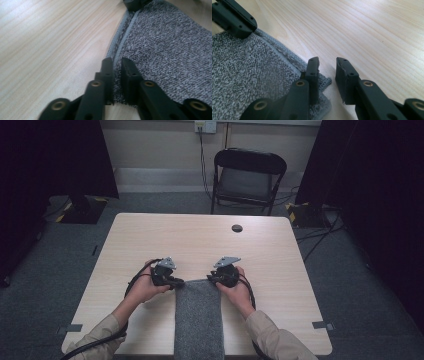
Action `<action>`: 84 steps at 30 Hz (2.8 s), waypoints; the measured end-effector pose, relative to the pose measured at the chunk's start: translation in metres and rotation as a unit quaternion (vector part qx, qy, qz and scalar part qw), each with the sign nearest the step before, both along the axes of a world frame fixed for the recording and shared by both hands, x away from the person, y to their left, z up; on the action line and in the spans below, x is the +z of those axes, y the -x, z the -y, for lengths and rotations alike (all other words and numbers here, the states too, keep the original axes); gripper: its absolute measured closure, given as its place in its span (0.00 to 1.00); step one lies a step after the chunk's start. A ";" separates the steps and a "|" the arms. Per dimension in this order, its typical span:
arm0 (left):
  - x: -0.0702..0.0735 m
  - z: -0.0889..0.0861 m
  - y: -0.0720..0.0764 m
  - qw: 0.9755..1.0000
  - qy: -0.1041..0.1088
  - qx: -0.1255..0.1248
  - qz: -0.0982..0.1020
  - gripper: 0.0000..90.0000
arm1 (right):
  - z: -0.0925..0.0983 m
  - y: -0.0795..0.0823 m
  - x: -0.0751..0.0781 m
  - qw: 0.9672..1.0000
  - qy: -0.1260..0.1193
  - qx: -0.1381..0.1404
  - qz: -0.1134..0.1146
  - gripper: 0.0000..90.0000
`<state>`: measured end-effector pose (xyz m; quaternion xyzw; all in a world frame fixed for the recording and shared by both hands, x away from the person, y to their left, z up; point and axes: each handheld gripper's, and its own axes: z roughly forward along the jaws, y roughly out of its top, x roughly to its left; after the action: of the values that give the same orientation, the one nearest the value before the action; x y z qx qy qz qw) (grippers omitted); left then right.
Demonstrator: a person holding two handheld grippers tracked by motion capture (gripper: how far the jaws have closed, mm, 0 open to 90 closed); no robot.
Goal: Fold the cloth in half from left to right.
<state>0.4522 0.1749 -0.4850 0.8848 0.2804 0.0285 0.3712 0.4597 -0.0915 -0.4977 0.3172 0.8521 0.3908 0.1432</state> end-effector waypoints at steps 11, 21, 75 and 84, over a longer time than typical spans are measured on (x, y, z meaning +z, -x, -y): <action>0.007 -0.013 -0.005 0.999 -0.002 0.033 0.023 0.94 | 0.003 -0.001 0.000 1.000 -0.009 -0.015 -0.002 0.72; 0.002 -0.010 -0.005 0.998 0.006 0.047 0.031 0.85 | 0.010 0.006 0.022 0.998 -0.054 -0.021 -0.023 0.73; -0.003 -0.042 -0.005 0.995 -0.010 0.096 0.022 1.00 | -0.016 -0.011 -0.002 1.000 -0.011 0.000 0.008 0.68; 0.007 -0.044 0.001 0.990 0.056 0.125 0.027 0.57 | -0.023 -0.011 0.000 1.000 -0.015 0.019 -0.010 0.70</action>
<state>0.4507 0.2187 -0.4780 0.8194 0.3799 0.0830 0.4211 0.4706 -0.0685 -0.4978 0.3065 0.8537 0.4028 0.1225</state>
